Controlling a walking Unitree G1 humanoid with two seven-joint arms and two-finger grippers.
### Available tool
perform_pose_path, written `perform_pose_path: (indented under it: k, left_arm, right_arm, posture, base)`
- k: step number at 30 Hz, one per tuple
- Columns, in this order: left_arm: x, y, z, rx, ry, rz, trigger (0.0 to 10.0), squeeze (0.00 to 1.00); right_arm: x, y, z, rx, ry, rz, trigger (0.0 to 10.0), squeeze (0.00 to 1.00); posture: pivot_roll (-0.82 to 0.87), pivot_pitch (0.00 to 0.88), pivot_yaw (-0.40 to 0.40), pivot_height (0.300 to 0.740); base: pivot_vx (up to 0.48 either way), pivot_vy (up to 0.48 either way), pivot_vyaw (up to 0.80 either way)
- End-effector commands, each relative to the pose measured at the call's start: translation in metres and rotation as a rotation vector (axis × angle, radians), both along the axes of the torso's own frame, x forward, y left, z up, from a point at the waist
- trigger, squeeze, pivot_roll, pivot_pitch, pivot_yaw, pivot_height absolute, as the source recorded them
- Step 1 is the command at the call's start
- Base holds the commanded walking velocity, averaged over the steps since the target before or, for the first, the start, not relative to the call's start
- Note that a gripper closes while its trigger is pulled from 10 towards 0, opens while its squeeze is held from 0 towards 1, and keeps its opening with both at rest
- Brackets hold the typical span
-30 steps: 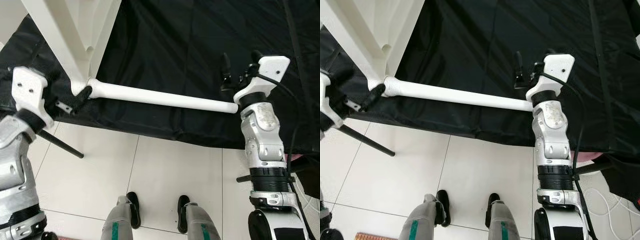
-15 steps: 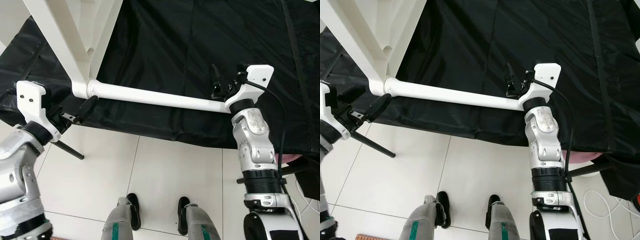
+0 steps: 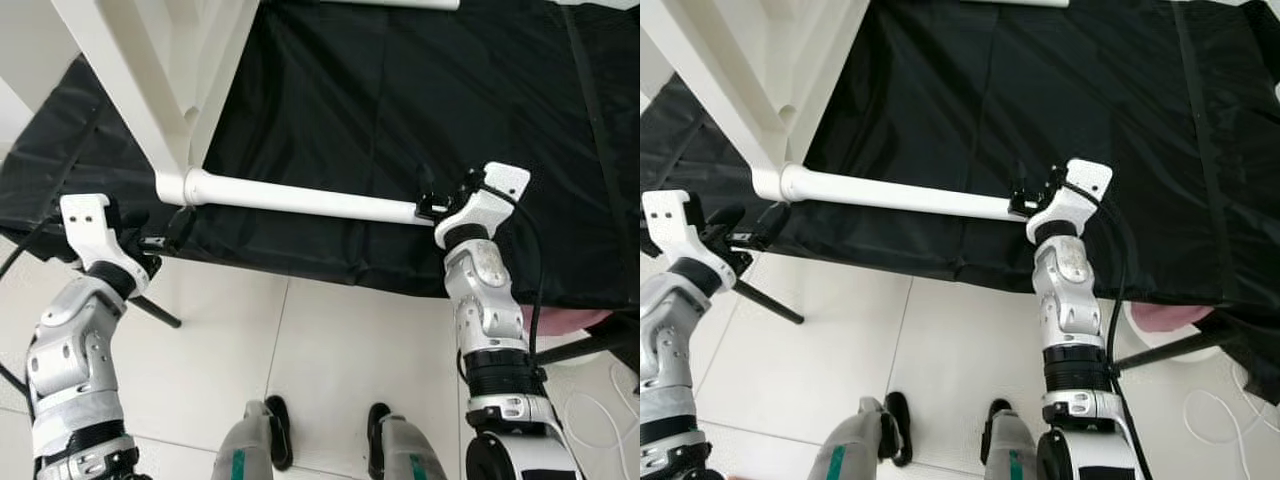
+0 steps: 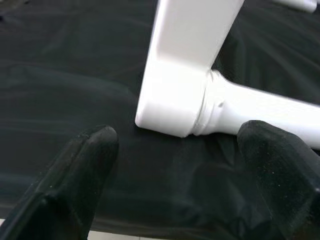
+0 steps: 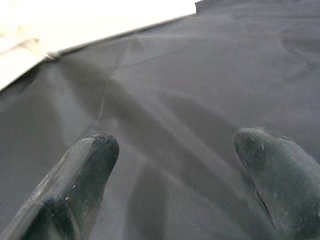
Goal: Building children table
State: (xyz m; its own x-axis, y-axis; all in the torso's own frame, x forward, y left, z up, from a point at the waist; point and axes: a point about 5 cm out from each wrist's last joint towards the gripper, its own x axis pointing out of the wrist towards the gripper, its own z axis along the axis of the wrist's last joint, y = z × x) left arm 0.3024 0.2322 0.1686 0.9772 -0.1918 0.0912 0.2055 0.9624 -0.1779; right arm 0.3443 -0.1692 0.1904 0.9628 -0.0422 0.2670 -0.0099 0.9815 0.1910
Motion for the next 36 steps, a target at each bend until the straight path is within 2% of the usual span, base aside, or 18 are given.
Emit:
perform_pose_path:
  k: [1,2,4,9,10,11,14,15,20,24,31,36]
  left_arm:
    - [0.0,0.002,-0.004,-0.01,-0.002,0.028,10.0,0.0]
    - [0.0,0.002,-0.004,-0.01,-0.002,0.028,10.0,0.0]
    - [0.001,-0.008,-0.006,-0.042,-0.017,0.048,10.0,0.0]
    - [0.002,-0.016,-0.007,-0.046,-0.039,0.056,10.0,0.0]
    - [0.002,-0.024,-0.007,-0.043,-0.071,0.062,10.0,0.0]
    - [0.002,-0.033,-0.009,-0.029,-0.083,0.052,10.0,0.0]
    - [0.002,-0.039,-0.011,-0.024,-0.096,0.038,10.0,0.0]
    - [-0.001,-0.047,-0.016,-0.015,-0.109,0.027,10.0,0.0]
    - [-0.005,-0.054,-0.025,0.007,-0.115,0.031,10.0,0.0]
    - [-0.013,-0.066,-0.042,0.06,-0.093,0.006,10.0,0.0]
    - [-0.015,-0.065,-0.052,0.067,-0.068,0.019,10.0,0.0]
    - [-0.016,-0.052,-0.063,0.117,-0.047,0.098,10.0,0.0]
  right_arm:
    - [-0.004,0.004,-0.007,-0.002,-0.013,0.036,10.0,0.0]
    - [-0.004,0.004,-0.007,-0.002,-0.013,0.036,10.0,0.0]
    - [-0.007,0.009,-0.011,-0.069,-0.041,0.053,10.0,0.0]
    - [-0.008,0.012,-0.012,-0.103,-0.057,0.056,10.0,0.0]
    - [-0.01,0.018,-0.012,-0.156,-0.084,0.067,10.0,0.0]
    - [-0.013,0.023,-0.014,-0.166,-0.094,0.085,10.0,0.0]
    - [-0.016,0.026,-0.016,-0.174,-0.099,0.091,10.0,0.0]
    - [-0.022,0.029,-0.024,-0.188,-0.096,0.102,10.0,0.0]
    - [-0.029,0.033,-0.035,-0.213,-0.084,0.119,10.0,0.0]
    - [-0.034,0.034,-0.045,-0.23,-0.06,0.141,10.0,0.0]
    - [-0.034,0.031,-0.053,-0.261,-0.05,0.144,10.0,0.0]
    - [-0.031,0.02,-0.063,-0.261,-0.009,0.091,10.0,0.0]
  posture:
    - [-0.04,0.103,0.114,0.74]
    - [-0.04,0.103,0.114,0.74]
    - [-0.05,0.063,0.112,0.74]
    - [-0.05,0.063,0.112,0.74]
    - [-0.06,0.033,0.113,0.74]
    - [-0.06,0.025,0.106,0.74]
    - [-0.06,0.025,0.106,0.74]
    - [-0.07,0.018,0.103,0.74]
    - [-0.07,0.016,0.099,0.74]
    - [-0.07,0.0,0.109,0.74]
    - [-0.08,0.0,0.121,0.74]
    - [-0.1,0.0,0.116,0.74]
  base:
    - [0.0,0.0,0.0]
    - [0.0,0.0,0.0]
    - [0.0,0.0,0.0]
    - [0.0,0.0,0.0]
    - [0.0,0.0,0.0]
    - [0.0,0.0,0.0]
    - [0.0,0.0,0.0]
    - [0.0,0.0,0.0]
    - [0.0,0.0,0.0]
    - [0.0,0.0,0.0]
    - [0.0,0.0,0.0]
    - [0.0,0.0,0.0]
